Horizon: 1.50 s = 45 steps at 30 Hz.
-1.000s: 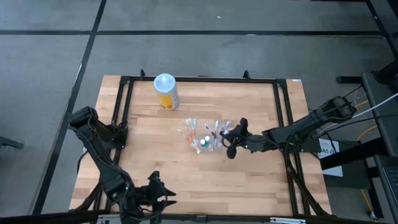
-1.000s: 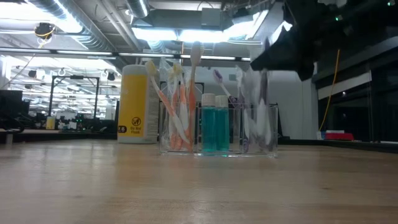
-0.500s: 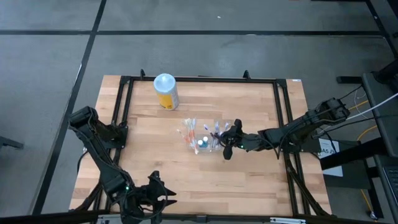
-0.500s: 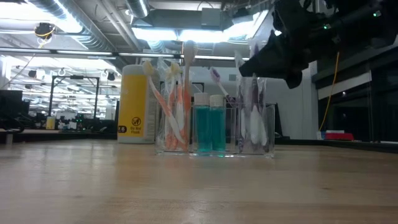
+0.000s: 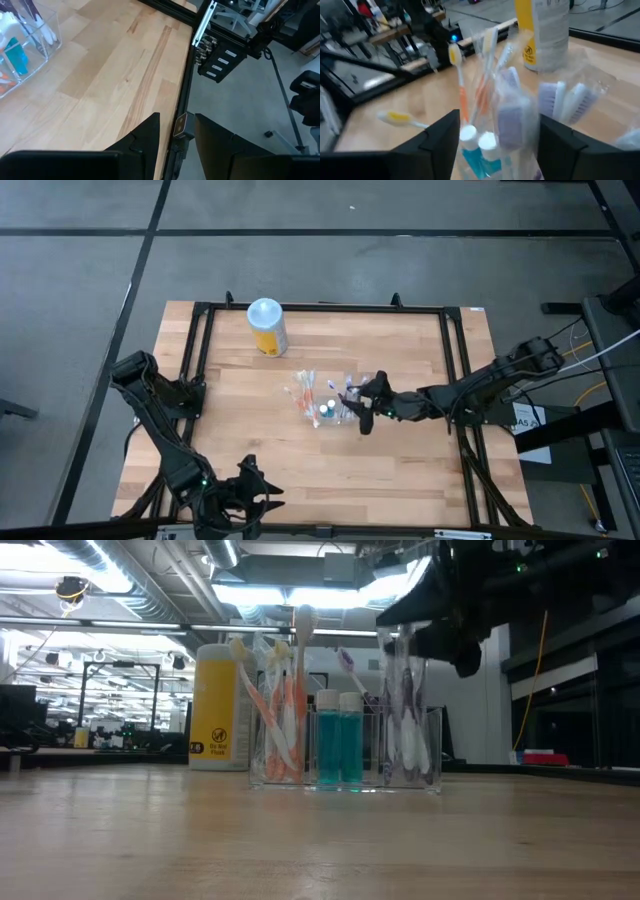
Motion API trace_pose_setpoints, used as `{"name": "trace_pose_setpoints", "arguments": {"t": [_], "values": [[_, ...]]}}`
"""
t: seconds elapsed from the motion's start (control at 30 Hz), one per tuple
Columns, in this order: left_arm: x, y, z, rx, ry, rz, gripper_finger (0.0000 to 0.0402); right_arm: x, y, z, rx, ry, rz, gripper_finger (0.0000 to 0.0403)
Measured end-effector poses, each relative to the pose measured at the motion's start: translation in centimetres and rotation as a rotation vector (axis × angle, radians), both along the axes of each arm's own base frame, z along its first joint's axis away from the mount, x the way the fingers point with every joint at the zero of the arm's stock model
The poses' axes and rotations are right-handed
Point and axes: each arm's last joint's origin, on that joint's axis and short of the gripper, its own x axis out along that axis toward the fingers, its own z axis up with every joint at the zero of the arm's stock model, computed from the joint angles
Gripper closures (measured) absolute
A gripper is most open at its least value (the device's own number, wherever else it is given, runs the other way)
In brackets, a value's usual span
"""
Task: Pick & Place toothbrushing station
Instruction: Put the white and violet toothbrush into the right compartment of the transparent organizer, then return to Home Position
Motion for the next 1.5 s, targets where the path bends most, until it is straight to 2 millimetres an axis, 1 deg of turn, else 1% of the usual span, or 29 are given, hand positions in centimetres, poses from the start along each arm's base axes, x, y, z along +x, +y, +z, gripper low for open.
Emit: {"name": "trace_pose_setpoints", "arguments": {"t": [0.17, 0.33, 0.43, 0.53, 0.6, 0.63, 0.7, 0.77, 0.83, 0.93, 1.0, 1.03, 1.1, 1.2, 1.27, 1.37, 1.43, 1.5], "values": [[-0.2, -0.1, 0.0, -0.001, -0.002, -0.005, 0.0286, -0.4, 0.2, 1.7, 0.056, -0.095, 0.013, 0.0162], [-0.2, -0.1, 0.0, 0.021, -0.003, -0.014, 0.0286, -1.3, 0.7, 3.3, 0.044, -0.156, 0.007, 0.0161], [-0.1, -0.1, 0.0, 0.041, -0.008, -0.016, 0.0286, -2.0, 1.1, 4.9, 0.080, -0.246, 0.029, 0.0163], [0.0, 0.0, 0.2, 0.058, -0.032, -0.001, 0.0286, -2.9, 1.9, 6.8, 0.112, -0.369, 0.115, 0.0163], [0.2, -0.1, 1.0, 0.072, -0.112, 0.017, 0.0286, -3.7, 2.6, 8.5, 0.128, -0.488, 0.197, 0.0163], [0.2, -0.1, 1.9, 0.088, -0.166, 0.019, 0.0286, -4.3, 2.9, 9.5, 0.136, -0.560, 0.249, 0.0163], [-0.1, 0.6, 4.8, 0.121, -0.275, -0.009, 0.0286, -5.8, 3.2, 11.4, 0.133, -0.698, 0.344, 0.0163], [-0.6, 2.6, 7.7, 0.177, -0.330, -0.077, 0.0286, -7.4, 3.0, 13.1, 0.100, -0.786, 0.370, 0.0163], [-0.5, 5.7, 9.7, 0.198, -0.331, -0.167, 0.0288, -8.8, 2.5, 14.1, 0.052, -0.777, 0.337, 0.0163], [0.4, 10.9, 10.7, 0.182, -0.312, -0.278, 0.0296, -10.6, 1.6, 14.8, 0.038, -0.721, 0.279, 0.0163], [1.2, 14.5, 11.1, 0.163, -0.366, -0.344, 0.0303, -11.5, 1.1, 15.2, 0.045, -0.721, 0.272, 0.0163], [1.3, 16.2, 11.4, 0.157, -0.408, -0.357, 0.0306, -11.9, 1.0, 15.3, 0.047, -0.718, 0.262, 0.0163], [0.8, 19.2, 11.7, 0.162, -0.497, -0.352, 0.0312, -12.6, 1.0, 15.4, 0.053, -0.703, 0.253, 0.0163], [-1.2, 22.6, 10.5, 0.199, -0.507, -0.296, 0.0319, -13.1, 1.2, 15.5, 0.055, -0.686, 0.219, 0.0163], [-2.6, 23.8, 9.3, 0.218, -0.503, -0.266, 0.0322, -13.3, 1.5, 15.5, 0.065, -0.676, 0.209, 0.0163], [-5.3, 24.6, 7.5, 0.246, -0.520, -0.212, 0.0323, -13.6, 1.8, 15.4, 0.085, -0.664, 0.188, 0.0163], [-6.6, 24.7, 5.5, 0.251, -0.532, -0.201, 0.0321, -13.8, 1.9, 15.5, 0.084, -0.654, 0.171, 0.0163], [-7.4, 24.6, 3.4, 0.251, -0.559, -0.193, 0.0320, -14.1, 2.0, 15.7, 0.079, -0.664, 0.157, 0.0163]]}}
